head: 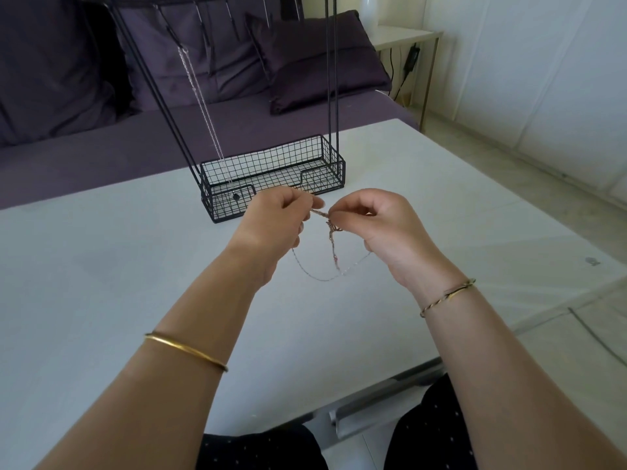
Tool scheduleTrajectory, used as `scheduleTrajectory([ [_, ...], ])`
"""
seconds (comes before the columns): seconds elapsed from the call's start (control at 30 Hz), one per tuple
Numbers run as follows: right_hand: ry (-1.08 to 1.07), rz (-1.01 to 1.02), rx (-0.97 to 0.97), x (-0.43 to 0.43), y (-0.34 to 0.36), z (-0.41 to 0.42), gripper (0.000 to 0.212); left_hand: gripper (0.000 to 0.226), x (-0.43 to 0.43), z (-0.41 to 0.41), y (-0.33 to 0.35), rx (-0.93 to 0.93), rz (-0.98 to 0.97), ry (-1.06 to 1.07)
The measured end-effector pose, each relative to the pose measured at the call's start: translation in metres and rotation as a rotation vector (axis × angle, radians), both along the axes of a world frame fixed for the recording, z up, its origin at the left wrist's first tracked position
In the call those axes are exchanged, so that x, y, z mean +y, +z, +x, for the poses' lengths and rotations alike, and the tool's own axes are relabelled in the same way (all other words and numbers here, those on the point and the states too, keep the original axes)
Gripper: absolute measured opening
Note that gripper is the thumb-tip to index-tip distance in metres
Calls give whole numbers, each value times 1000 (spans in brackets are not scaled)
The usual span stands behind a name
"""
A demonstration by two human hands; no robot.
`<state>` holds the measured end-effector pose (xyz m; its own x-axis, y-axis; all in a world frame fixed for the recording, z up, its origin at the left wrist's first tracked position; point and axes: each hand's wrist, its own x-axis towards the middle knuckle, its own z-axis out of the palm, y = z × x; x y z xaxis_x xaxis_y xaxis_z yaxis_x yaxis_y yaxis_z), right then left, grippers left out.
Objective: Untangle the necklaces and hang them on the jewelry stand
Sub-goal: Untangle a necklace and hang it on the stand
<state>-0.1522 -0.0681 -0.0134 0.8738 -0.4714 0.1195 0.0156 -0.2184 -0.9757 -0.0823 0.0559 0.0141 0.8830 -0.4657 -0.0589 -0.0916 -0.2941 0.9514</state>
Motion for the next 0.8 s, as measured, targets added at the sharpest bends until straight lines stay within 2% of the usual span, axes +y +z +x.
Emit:
scheduleTrajectory([
  [0.17, -43, 20, -28, -2, 1, 0, 12, 16, 2, 2, -2, 0, 84, -45],
  [0.33, -5, 96, -8, 1, 0, 2, 16, 7, -1, -1, 2, 34, 84, -8],
  [0.57, 69, 74, 26, 4, 1, 1, 11, 10, -3, 0, -2, 27, 52, 74],
  [0.8, 26, 87, 45, 8, 4, 2, 4, 16, -4, -1, -5, -61, 57, 77],
])
